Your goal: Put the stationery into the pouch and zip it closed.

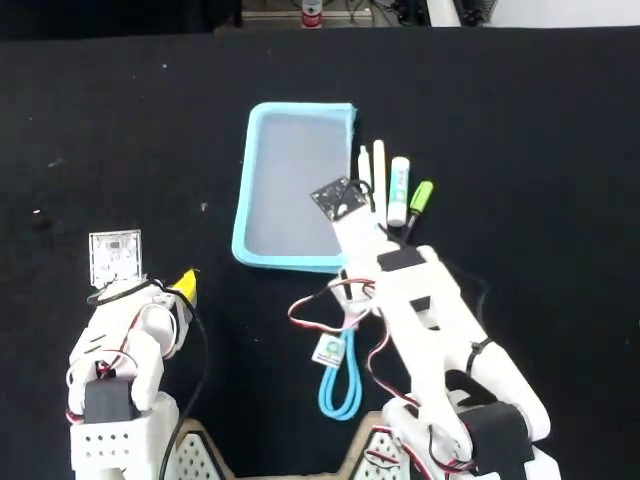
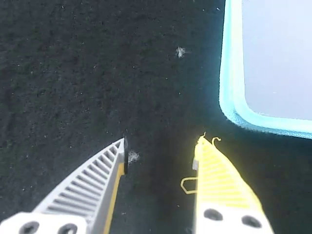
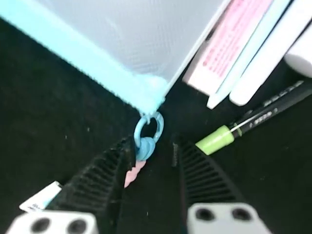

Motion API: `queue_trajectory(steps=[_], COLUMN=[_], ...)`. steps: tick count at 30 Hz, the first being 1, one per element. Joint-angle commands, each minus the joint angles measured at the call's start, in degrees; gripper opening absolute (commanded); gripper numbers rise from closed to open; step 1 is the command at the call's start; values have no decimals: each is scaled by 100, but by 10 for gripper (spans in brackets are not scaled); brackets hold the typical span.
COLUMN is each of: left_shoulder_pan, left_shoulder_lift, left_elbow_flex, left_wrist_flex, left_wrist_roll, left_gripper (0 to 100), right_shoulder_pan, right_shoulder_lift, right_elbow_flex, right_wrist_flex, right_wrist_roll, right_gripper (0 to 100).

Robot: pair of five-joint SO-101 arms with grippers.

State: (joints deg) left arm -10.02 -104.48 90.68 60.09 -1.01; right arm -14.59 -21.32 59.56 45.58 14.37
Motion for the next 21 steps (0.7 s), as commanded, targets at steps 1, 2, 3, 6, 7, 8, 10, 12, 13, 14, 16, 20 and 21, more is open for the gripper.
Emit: queue_trajectory(steps=[1, 2, 3, 6, 7, 8, 10, 12, 13, 14, 16, 20, 21], left_shoulder_pan=[66, 66, 66, 66, 66, 66, 66, 66, 66, 66, 66, 66, 66], left_shoulder_lift=[-26, -26, -26, -26, -26, -26, -26, -26, -26, -26, -26, -26, -26], left_elbow_flex=[-66, -57, -57, -48, -48, -48, -48, -48, -48, -48, -48, -48, -48], left_wrist_flex=[-79, -79, -79, -79, -79, -79, -79, -79, -79, -79, -79, -79, -79], left_wrist_roll=[-88, -88, -88, -97, -97, -97, -97, -97, -97, -97, -97, -97, -97], left_gripper=[230, 230, 230, 230, 230, 230, 230, 230, 230, 230, 230, 230, 230], right_shoulder_pan=[35, 35, 35, 35, 35, 35, 35, 35, 26, 26, 26, 26, 26], right_shoulder_lift=[198, 189, 189, 189, 198, 198, 198, 198, 198, 198, 189, 198, 198], right_elbow_flex=[171, 224, 224, 224, 224, 215, 215, 207, 207, 207, 171, -84, -145], right_wrist_flex=[-422, -466, -484, -492, -492, -492, -484, -484, -484, -484, -413, -114, -44], right_wrist_roll=[0, 0, 0, 18, 62, 176, 290, 281, 281, 255, -9, -519, -554], right_gripper=[124, 124, 124, 124, 124, 124, 126, 127, 128, 128, 128, 168, 174])
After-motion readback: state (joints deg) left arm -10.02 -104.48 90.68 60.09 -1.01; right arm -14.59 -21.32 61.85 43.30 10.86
